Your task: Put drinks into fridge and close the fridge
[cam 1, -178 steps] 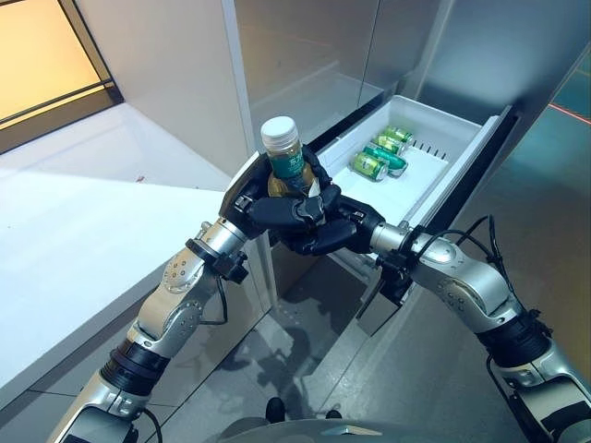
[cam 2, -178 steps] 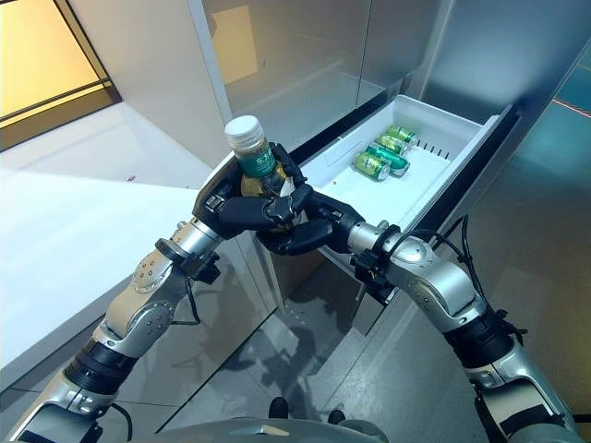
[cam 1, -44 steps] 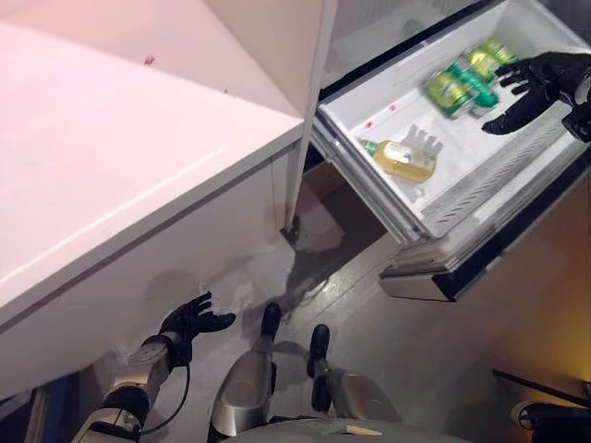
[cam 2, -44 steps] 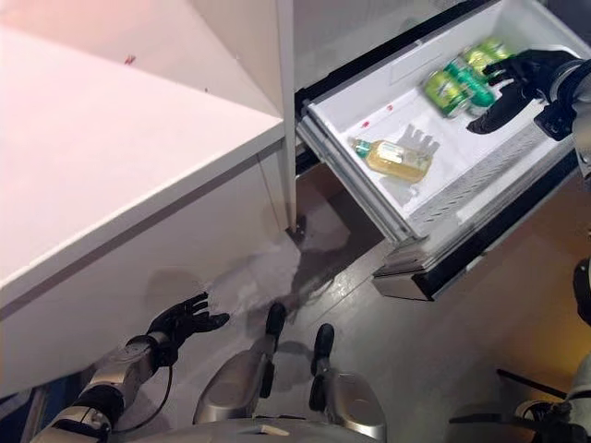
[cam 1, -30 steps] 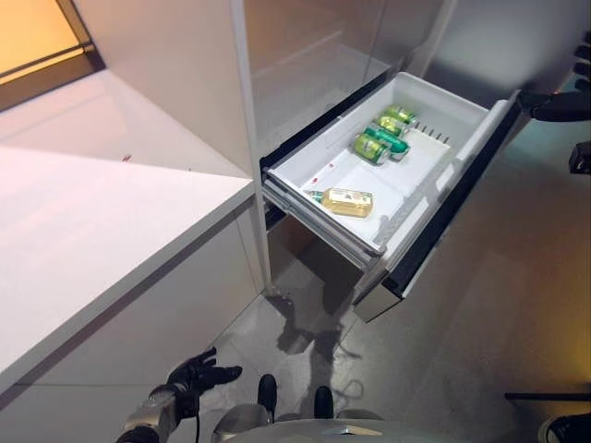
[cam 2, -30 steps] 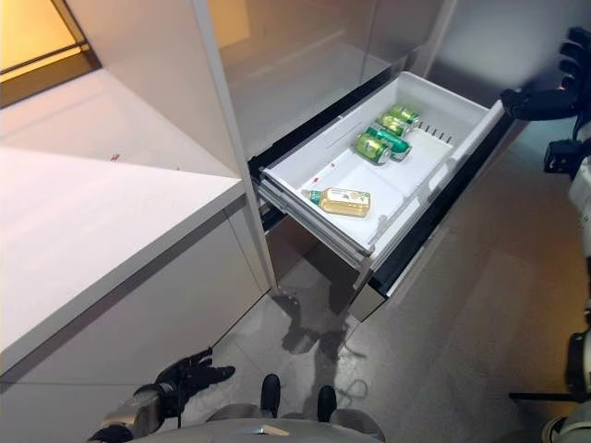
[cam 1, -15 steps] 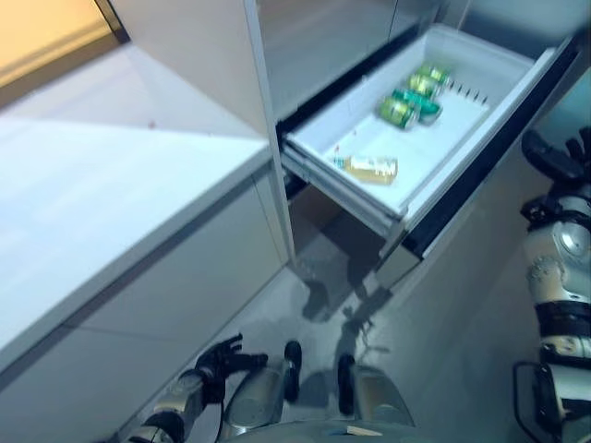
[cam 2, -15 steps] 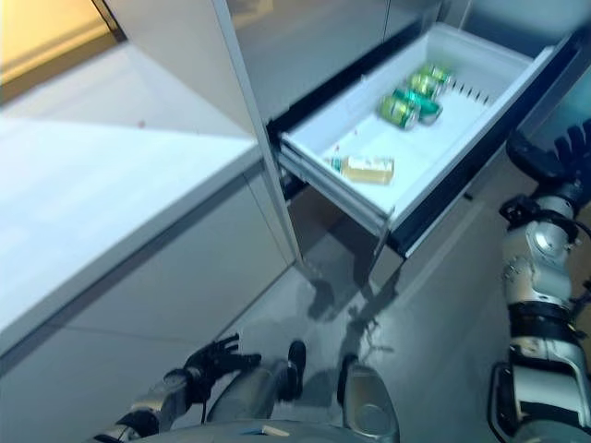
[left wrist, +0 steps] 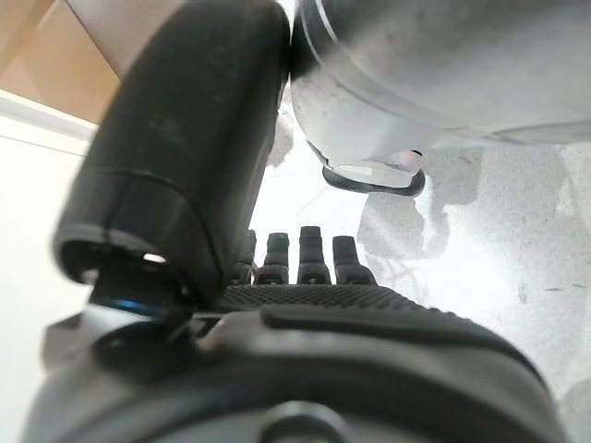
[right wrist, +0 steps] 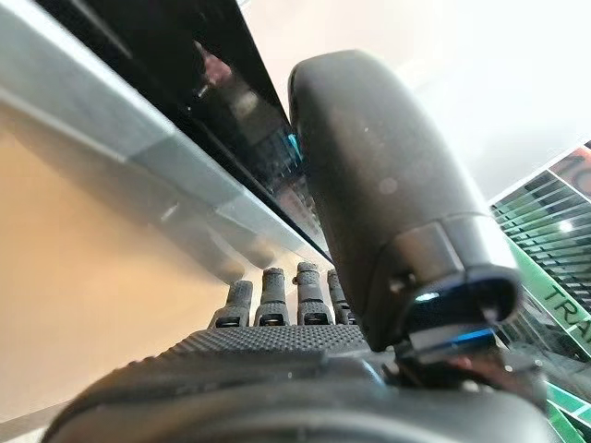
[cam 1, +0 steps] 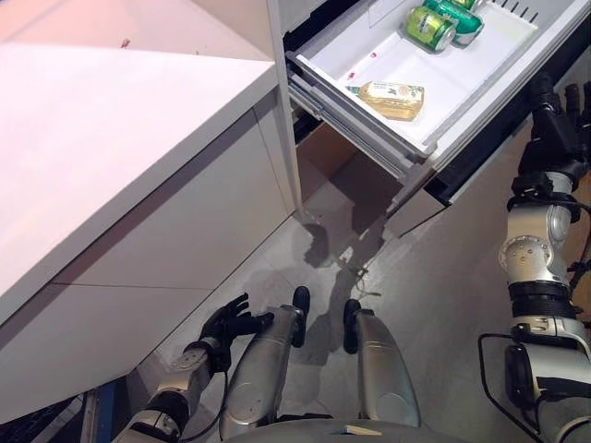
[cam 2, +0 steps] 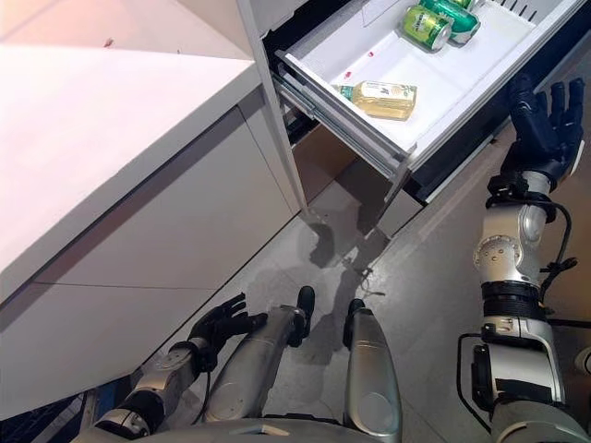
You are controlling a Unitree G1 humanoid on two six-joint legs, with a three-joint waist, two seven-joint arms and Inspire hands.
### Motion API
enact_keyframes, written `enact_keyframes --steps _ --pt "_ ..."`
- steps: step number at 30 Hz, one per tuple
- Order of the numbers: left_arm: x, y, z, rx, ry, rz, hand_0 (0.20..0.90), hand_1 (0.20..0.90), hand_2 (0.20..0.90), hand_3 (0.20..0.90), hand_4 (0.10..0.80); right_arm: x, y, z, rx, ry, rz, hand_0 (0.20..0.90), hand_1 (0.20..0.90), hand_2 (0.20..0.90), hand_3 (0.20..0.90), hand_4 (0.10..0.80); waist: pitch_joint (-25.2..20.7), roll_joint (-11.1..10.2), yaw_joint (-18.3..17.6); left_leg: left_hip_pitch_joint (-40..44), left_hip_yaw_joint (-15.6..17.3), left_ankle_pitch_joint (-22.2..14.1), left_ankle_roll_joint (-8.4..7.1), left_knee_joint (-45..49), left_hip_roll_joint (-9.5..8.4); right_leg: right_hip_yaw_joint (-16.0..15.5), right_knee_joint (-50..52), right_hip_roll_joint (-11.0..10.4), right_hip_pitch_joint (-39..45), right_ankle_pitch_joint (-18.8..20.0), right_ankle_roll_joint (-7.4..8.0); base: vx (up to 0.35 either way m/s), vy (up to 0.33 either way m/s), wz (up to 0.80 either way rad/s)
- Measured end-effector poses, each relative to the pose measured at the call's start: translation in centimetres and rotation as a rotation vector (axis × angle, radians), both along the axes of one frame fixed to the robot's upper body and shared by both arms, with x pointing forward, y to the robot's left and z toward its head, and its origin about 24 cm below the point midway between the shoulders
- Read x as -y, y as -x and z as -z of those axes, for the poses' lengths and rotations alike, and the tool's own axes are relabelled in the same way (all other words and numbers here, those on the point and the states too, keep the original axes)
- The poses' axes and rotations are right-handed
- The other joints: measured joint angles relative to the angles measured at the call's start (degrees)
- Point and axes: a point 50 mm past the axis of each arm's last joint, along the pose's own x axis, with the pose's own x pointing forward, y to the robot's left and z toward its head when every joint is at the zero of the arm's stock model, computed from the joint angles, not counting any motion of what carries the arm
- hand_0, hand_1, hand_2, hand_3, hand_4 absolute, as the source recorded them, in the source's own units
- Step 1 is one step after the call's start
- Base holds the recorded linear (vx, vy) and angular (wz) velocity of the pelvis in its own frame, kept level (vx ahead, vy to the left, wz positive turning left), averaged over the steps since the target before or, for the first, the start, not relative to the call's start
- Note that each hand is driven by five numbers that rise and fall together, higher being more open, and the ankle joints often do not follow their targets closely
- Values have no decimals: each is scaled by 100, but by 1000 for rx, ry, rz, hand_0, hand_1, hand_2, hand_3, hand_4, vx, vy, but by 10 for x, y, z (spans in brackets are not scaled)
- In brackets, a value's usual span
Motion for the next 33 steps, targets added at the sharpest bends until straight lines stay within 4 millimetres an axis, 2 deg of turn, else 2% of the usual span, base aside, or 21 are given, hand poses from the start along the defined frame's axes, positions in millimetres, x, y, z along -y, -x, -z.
enact_keyframes --steps 4,10,19,23,25,27,29,33 --pt "5 -1 0 8 17 -2 900 900 900 900 800 -6 -5 -10 23 17 -21 900 900 900 900 800 42 83 10 -30 -127 49 -76 -39 0 -131 -5 -5 -3 -14 -31 21 31 16" --pt "8 -1 0 16 28 17 900 900 900 900 800 -25 -21 -26 14 112 -98 900 900 900 900 800 80 172 80 95 -376 267 -199 -452 6 -389 -222 -30 110 42 -154 48 32 17" --pt "9 7 4 -6 44 33 900 900 900 900 800 -23 -32 -34 -95 248 -123 900 900 900 900 800 77 311 533 792 -981 635 -382 -1357 37 -1079 -927 -59 935 71 -271 71 27 36" --pt "2 18 10 -39 33 21 900 900 900 900 800 -26 -39 -35 -144 286 -144 900 900 900 900 800 64 340 728 1167 -1246 743 -375 -1720 39 -1333 -1313 -43 1418 73 -263 119 21 32" --pt "-3 24 12 -63 20 15 900 900 900 900 800 -37 -44 -40 -146 331 -180 900 900 900 900 800 57 351 853 1350 -1371 801 -363 -1872 41 -1451 -1525 -23 1658 76 -254 123 14 29" --pt "-8 32 16 -97 13 1 900 900 900 900 800 -35 -44 -31 -175 306 -141 900 900 900 900 800 43 342 861 1498 -1430 802 -363 -1991 48 -1501 -1691 -6 1852 95 -224 93 -2 14" --pt "-11 38 18 -111 9 -7 900 900 900 900 800 -34 -43 -31 -190 326 -125 900 900 900 900 800 22 348 853 1588 -1427 780 -395 -2130 71 -1501 -1810 16 1940 133 -203 65 -2 0" --pt "-17 43 19 -121 -7 -3 900 900 900 900 800 -32 -43 -30 -295 468 48 900 900 900 900 800 -180 321 920 1635 -1382 836 -343 -2243 139 -1488 -2151 120 2053 280 -178 16 6 -2"
